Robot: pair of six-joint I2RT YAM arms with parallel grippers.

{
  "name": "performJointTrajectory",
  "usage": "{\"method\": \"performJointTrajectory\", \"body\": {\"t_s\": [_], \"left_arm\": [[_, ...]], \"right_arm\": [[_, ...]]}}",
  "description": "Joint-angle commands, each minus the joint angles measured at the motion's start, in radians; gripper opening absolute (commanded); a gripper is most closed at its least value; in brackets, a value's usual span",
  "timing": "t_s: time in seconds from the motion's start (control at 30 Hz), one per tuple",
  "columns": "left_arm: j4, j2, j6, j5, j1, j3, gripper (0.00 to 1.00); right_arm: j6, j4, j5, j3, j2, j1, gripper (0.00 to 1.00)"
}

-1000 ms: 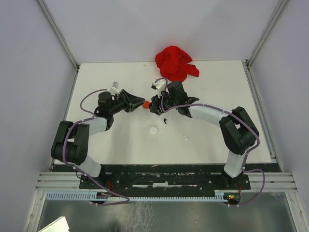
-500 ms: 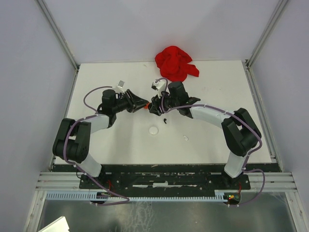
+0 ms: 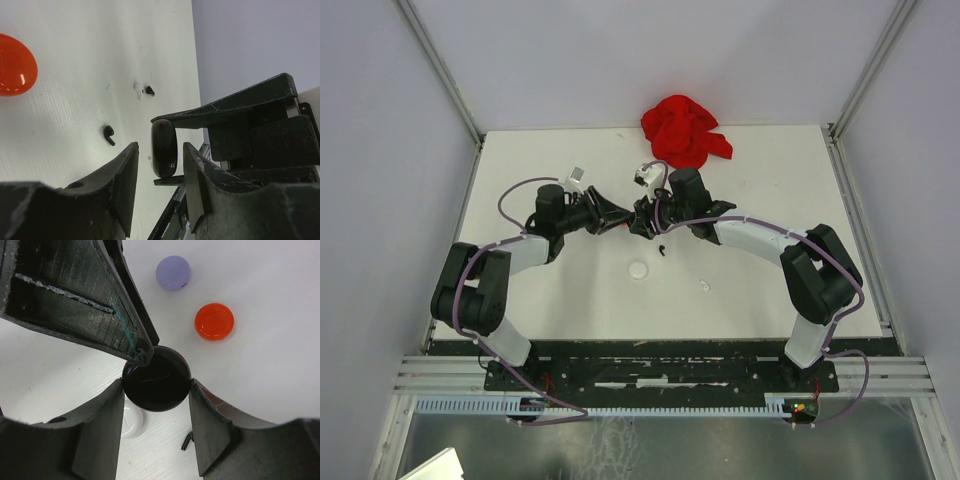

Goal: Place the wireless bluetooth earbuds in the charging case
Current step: Open the charging case.

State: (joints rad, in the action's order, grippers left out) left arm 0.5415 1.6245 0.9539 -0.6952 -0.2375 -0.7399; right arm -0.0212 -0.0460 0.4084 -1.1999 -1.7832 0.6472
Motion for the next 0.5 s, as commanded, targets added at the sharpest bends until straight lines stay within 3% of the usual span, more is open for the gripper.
{"method": "performJointTrajectory", "body": {"t_s": [0.0, 0.3, 0.47], "left_arm": [[0.011, -0.003, -0.056, -0.042, -0.012, -0.042, 0.47], [0.011, -0.001, -0.063, -0.045, -0.021, -0.041, 0.42], [0.01, -0.004, -0.067, -0.043, -0.022, -0.041, 0.28]], "right_arm": [[0.0, -0.044, 0.017, -0.024, 0.023, 0.0, 0.17], [0.0, -0.046, 0.017, -0.026, 0.023, 0.001, 0.17], [0.001, -0.046, 0.015, -0.027, 0.024, -0.001, 0.17]]}}
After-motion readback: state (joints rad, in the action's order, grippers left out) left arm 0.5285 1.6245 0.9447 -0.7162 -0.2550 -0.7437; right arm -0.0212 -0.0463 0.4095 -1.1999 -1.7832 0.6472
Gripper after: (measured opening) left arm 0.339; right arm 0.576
